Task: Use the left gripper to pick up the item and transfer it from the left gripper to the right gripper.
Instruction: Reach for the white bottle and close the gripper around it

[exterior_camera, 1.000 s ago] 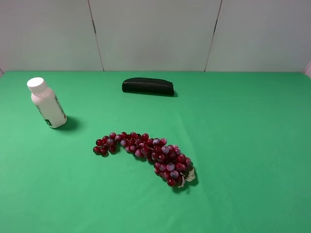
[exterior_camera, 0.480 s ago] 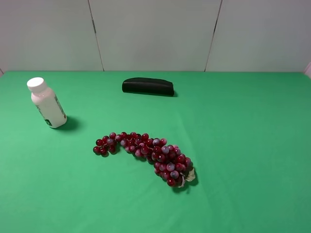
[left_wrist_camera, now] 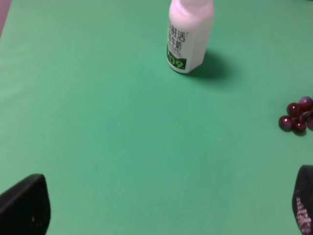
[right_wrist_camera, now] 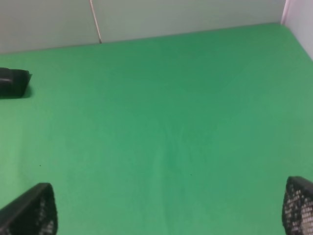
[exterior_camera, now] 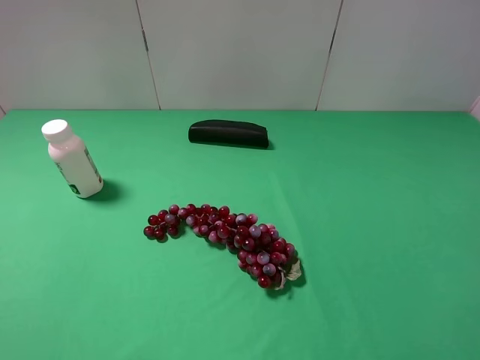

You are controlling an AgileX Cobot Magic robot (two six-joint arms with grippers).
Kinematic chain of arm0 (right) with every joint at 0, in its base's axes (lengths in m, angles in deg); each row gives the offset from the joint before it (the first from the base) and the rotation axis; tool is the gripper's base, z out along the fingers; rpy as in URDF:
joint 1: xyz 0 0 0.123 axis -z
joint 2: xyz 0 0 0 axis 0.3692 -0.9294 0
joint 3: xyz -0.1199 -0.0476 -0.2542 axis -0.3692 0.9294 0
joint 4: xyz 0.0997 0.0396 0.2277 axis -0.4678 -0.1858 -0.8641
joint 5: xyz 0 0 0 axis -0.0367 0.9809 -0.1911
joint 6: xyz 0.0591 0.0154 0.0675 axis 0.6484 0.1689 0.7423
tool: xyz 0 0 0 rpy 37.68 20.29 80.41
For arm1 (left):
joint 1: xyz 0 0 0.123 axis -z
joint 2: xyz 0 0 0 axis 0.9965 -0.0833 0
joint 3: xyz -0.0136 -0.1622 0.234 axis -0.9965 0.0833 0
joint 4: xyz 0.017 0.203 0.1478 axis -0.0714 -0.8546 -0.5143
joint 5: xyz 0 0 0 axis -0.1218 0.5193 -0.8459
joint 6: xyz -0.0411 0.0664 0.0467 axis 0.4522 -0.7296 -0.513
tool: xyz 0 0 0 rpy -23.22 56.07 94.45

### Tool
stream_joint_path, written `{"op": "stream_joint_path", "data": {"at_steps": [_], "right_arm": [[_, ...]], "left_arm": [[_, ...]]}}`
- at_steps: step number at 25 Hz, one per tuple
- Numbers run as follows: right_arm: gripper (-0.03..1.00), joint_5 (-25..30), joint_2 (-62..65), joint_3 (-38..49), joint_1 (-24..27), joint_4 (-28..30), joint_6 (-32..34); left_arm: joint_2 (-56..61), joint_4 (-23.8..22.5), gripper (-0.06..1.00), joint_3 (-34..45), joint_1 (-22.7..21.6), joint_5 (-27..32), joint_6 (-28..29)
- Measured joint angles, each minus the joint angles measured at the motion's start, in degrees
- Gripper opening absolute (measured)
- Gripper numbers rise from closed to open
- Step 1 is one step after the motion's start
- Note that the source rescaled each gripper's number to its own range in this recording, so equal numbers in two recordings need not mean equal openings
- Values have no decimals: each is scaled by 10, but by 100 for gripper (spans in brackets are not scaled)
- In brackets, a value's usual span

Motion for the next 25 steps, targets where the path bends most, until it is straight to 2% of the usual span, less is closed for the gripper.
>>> {"op": "stream_joint_path", "data": {"at_steps": [9, 25], "right_arm": [[100, 0, 0, 0, 0, 0, 0], [100, 0, 0, 0, 0, 0, 0]], "left_arm": [[-154, 1, 100, -87, 0, 17, 2], [-456, -7, 100, -216, 14, 17, 46]]}}
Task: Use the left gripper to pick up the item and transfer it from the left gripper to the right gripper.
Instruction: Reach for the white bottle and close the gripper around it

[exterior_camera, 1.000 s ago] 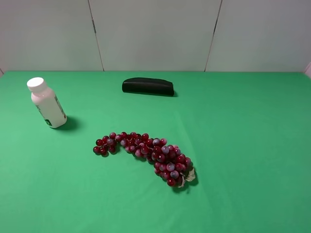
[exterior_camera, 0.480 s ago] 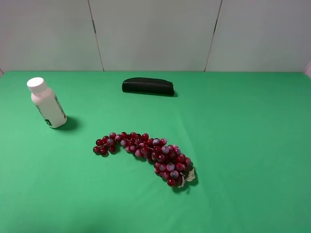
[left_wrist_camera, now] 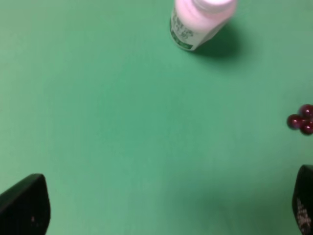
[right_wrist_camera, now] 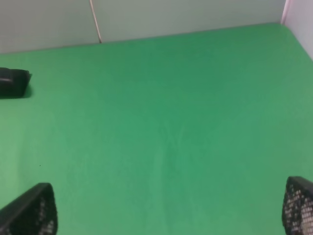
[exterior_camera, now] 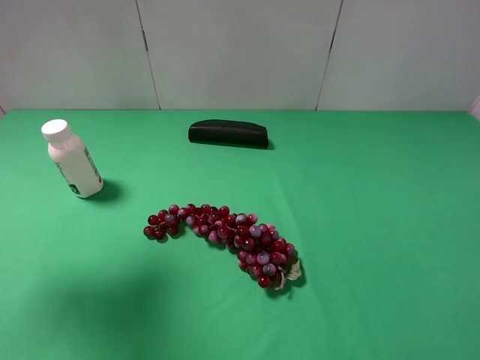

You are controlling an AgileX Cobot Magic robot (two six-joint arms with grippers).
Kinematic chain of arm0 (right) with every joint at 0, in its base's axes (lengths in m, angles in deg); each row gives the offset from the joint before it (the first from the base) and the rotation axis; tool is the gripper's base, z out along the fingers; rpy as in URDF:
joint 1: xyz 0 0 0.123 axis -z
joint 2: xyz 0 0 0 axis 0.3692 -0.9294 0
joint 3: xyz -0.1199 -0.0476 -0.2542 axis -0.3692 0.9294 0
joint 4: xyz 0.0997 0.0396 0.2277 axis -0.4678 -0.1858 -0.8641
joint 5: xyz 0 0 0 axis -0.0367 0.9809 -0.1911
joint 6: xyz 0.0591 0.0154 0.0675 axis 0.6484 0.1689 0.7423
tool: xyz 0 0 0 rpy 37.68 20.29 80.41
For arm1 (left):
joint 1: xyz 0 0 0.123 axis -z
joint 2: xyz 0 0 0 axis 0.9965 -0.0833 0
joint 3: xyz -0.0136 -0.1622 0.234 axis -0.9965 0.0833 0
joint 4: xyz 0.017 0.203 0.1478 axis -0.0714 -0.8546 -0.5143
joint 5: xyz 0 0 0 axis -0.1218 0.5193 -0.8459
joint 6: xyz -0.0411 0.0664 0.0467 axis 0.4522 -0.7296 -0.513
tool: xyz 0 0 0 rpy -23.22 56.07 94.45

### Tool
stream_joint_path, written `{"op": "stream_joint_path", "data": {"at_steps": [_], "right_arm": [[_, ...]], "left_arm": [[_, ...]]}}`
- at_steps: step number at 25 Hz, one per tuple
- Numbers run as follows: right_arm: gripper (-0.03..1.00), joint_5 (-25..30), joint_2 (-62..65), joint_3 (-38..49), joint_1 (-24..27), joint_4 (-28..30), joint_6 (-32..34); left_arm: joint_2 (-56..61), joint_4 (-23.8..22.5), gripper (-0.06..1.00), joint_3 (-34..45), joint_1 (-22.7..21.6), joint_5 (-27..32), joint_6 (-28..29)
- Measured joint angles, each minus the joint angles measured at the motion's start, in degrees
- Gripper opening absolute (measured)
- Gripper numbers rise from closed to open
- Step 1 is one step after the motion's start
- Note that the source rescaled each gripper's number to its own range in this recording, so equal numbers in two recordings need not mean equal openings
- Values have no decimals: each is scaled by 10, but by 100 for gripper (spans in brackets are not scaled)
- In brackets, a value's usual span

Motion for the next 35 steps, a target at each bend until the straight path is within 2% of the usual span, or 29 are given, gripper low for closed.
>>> {"op": "stream_joint_path", "data": {"at_steps": [8, 16, 22, 28, 35], "right_arm": [[100, 0, 0, 0, 0, 0, 0], [100, 0, 0, 0, 0, 0, 0], [100, 0, 0, 0, 0, 0, 0], [100, 0, 0, 0, 0, 0, 0], [100, 0, 0, 0, 0, 0, 0]], "left_arm": [[-140, -1, 100, -52, 4, -7, 10], [-245, 1, 100, -64, 4, -65, 24], [-296, 7, 100, -64, 5, -112, 28], [-326, -5, 100, -64, 34, -149, 30], [-365, -9, 100, -71, 49, -158, 32]]}}
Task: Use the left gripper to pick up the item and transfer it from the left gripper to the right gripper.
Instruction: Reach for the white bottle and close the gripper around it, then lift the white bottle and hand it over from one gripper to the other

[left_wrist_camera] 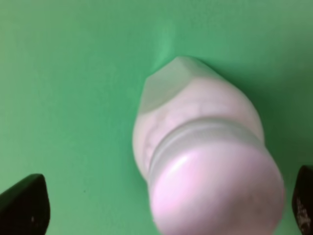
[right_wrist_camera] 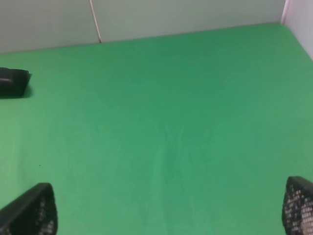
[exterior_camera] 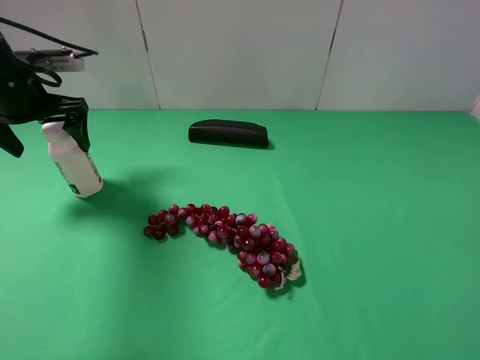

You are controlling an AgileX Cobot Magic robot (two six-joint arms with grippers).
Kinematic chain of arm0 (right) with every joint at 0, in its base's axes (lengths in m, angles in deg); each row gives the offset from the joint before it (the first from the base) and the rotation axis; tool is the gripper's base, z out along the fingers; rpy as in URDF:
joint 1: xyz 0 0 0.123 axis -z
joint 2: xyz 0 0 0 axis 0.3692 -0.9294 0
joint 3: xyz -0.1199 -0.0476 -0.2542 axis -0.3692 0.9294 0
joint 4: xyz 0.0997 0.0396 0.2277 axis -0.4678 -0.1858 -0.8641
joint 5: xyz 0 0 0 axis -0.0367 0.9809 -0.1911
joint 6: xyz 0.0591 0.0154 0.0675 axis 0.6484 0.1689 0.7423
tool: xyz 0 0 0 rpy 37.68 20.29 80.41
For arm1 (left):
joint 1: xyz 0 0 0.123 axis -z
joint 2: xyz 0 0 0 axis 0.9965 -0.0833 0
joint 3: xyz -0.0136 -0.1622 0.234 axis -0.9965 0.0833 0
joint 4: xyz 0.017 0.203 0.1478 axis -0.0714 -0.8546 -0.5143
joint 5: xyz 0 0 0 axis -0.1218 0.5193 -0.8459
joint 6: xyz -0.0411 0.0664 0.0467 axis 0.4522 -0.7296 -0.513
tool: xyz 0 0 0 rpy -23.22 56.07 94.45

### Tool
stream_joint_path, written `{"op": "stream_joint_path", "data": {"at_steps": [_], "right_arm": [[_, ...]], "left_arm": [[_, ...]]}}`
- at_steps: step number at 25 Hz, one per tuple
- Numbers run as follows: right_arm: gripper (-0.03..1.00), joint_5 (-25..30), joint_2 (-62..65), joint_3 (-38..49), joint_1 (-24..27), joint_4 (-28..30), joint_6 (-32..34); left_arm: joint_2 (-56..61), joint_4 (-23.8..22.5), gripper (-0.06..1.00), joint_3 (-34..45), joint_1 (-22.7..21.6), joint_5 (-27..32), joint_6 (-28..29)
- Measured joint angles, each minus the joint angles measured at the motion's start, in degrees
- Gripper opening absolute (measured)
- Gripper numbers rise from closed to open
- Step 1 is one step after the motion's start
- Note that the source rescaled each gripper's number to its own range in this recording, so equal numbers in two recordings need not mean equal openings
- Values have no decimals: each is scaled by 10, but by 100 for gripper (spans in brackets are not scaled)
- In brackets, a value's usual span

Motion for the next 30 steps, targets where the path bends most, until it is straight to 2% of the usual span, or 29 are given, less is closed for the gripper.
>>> {"op": "stream_joint_path", "data": {"at_steps": [9, 11, 14, 17, 23, 30], "right_arm": [[100, 0, 0, 0, 0, 0, 0], [100, 0, 0, 0, 0, 0, 0], [100, 0, 0, 0, 0, 0, 0], [100, 0, 0, 0, 0, 0, 0], [100, 0, 0, 0, 0, 0, 0], [100, 0, 0, 0, 0, 0, 0]], "left_arm": [[-33, -11, 100, 0, 9, -28, 1], [-34, -11, 94, 0, 9, -35, -1], [-34, -11, 73, 0, 9, -40, -1], [-34, -11, 46, 0, 9, -40, -1], [-34, -8, 0, 0, 10, -48, -2], [-34, -9, 0, 0, 10, -49, -2]]}}
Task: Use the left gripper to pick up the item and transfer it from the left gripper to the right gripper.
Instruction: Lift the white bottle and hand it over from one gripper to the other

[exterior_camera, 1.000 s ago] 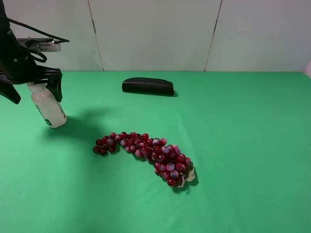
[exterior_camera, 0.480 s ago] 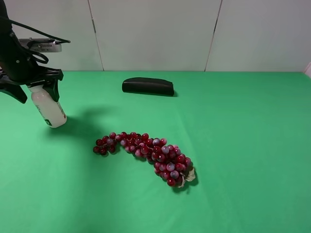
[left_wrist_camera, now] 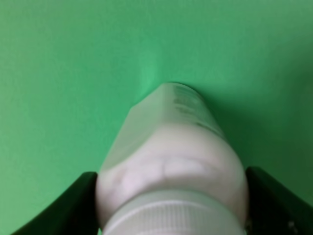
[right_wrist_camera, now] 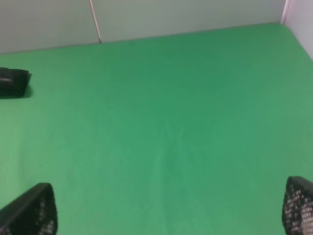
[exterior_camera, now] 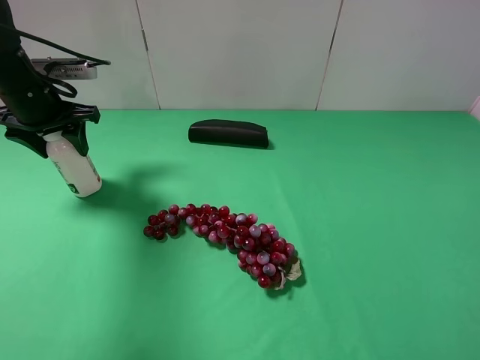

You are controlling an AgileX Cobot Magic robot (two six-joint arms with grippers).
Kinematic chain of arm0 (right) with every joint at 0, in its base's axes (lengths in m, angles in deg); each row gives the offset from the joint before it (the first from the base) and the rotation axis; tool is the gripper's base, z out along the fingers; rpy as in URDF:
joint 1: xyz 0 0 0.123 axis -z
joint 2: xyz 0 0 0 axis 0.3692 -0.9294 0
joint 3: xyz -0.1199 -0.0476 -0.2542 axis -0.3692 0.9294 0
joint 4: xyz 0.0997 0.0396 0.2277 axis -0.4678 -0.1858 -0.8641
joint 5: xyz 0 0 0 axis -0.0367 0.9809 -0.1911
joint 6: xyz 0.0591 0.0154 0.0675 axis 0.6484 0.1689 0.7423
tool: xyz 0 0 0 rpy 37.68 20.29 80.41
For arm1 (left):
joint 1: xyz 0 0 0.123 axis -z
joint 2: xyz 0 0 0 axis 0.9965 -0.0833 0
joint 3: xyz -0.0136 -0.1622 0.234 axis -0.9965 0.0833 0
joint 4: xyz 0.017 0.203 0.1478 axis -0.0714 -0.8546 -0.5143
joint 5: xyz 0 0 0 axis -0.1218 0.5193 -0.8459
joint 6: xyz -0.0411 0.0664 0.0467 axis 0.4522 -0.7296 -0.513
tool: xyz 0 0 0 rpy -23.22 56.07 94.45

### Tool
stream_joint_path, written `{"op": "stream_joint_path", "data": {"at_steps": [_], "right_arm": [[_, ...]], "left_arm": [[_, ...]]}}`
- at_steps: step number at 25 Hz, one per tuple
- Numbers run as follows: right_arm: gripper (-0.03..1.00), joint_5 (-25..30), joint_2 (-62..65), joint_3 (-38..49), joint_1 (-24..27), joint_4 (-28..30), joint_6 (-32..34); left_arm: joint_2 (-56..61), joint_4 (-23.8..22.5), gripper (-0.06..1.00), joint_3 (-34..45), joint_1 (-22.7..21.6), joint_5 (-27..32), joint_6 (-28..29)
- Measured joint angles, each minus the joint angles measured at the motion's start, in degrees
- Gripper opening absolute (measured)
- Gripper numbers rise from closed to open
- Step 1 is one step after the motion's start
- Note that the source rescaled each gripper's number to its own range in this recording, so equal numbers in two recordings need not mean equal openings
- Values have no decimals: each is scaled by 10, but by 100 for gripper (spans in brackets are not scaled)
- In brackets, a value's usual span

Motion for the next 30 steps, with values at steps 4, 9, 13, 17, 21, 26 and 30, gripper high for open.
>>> {"op": "stream_joint_path", "data": {"at_steps": [4, 9, 13, 17, 21, 26, 30], "right_arm": [[100, 0, 0, 0, 0, 0, 0], [100, 0, 0, 0, 0, 0, 0], [100, 0, 0, 0, 0, 0, 0], [100, 0, 0, 0, 0, 0, 0], [100, 0, 0, 0, 0, 0, 0], [100, 0, 0, 0, 0, 0, 0], [100, 0, 0, 0, 0, 0, 0]], "left_arm": [[0, 0, 0, 0, 0, -1, 0], [0, 0, 0, 0, 0, -4, 0], [0, -1, 0, 0, 0, -4, 0], [0, -1, 0, 0, 0, -1, 0], [1, -1, 0, 0, 0, 18, 0], [24, -3, 0, 1, 0, 38, 0], [72, -3, 0, 1, 0, 44, 0]]}}
